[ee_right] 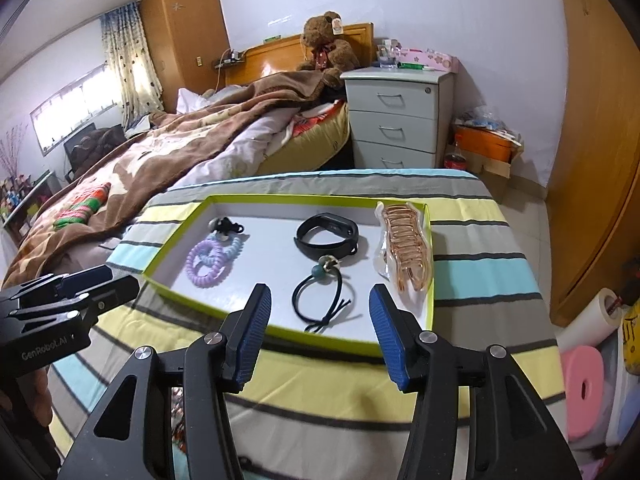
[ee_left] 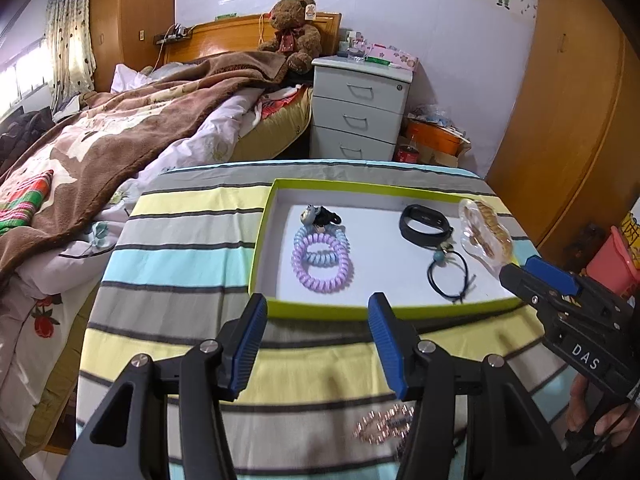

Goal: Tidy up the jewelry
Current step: 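Withdraw both open tools toward the remaining clip and bracelet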

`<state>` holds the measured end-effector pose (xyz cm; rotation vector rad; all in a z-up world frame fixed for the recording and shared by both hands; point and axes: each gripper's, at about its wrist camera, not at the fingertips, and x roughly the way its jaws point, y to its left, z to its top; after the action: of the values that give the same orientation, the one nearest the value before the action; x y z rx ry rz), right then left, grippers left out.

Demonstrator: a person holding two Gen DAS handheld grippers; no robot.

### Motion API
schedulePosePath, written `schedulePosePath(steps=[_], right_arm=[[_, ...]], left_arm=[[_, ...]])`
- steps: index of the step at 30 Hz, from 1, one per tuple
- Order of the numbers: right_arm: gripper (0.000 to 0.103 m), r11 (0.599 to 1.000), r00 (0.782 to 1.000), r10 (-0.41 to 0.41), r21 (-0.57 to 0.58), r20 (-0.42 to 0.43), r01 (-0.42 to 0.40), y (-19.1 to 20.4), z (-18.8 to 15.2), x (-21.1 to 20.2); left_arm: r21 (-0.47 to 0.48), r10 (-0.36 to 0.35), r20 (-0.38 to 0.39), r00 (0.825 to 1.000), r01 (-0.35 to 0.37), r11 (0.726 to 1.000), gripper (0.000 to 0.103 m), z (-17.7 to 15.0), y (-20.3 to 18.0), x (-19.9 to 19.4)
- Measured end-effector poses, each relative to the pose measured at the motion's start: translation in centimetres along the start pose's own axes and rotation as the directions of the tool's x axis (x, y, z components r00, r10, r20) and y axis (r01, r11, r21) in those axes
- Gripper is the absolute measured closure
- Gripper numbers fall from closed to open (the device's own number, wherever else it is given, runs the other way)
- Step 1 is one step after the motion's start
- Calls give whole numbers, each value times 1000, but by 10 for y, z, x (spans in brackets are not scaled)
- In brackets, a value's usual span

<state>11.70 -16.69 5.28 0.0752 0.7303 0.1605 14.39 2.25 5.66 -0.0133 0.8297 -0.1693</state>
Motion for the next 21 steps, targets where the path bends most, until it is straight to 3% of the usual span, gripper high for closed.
schedulePosePath(steps=[15, 21], right_arm=[[51, 998, 999, 32, -56, 13, -32, 21, -45, -34], [46, 991, 995, 101, -85, -18, -103, 32, -62, -35]], left_arm=[[18, 40, 40, 998, -40, 999, 48, -43, 4, -41], [33, 29, 34, 999, -30, 999, 48, -64, 14, -44]])
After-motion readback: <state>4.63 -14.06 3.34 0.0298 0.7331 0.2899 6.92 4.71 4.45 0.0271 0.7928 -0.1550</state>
